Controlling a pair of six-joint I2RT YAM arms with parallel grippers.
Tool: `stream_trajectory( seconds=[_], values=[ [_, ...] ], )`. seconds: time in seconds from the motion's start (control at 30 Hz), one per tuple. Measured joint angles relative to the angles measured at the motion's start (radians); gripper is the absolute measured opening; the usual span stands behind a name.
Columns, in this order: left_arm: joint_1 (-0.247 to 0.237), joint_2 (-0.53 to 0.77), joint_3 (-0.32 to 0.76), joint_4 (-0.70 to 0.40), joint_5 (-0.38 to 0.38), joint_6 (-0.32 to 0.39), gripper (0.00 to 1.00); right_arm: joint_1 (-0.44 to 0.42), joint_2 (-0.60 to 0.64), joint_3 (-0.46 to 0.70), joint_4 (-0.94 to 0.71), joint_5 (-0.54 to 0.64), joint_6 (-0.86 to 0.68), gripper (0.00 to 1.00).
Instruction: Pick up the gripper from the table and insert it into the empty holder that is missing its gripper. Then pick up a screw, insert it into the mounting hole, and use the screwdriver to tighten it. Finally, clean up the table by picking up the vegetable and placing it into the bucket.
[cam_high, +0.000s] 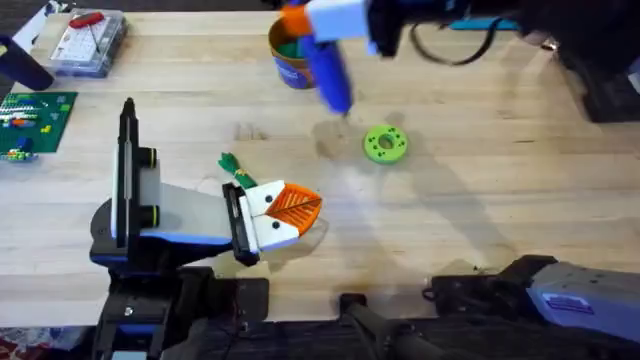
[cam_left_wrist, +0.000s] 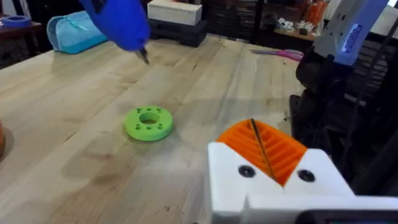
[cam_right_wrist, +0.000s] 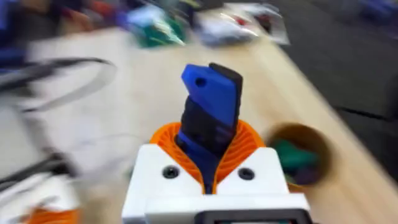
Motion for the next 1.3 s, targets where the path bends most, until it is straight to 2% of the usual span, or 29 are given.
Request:
stream_trajectory(
  seconds=[0.27,0.43,0.67,0.83,1.1,1.3],
  values=[
    [0.000,0.000,0.000,0.000,0.000,0.000,0.015,-0.092,0.000,0.042,-0.136,0.460,-0.143,0.047],
    [0.000,0.000,0.000,0.000,0.000,0.000,0.015,-0.150,0.047,0.045,-0.193,0.612,-0.225,0.048],
    [0.000,0.000,0.000,0.000,0.000,0.000,0.015,-0.208,0.197,0.047,-0.361,0.690,-0.408,0.047],
    [0.000,0.000,0.000,0.001,-0.001,0.000,0.007,-0.266,0.308,0.047,-0.351,0.716,-0.524,0.047],
    [0.000,0.000,0.000,0.005,-0.019,0.000,0.007,-0.395,0.412,0.047,-0.330,0.742,-0.629,0.047],
    [0.000,0.000,0.000,0.008,-0.035,0.000,0.006,-0.428,0.483,0.047,-0.326,0.746,-0.662,0.047]
  ],
)
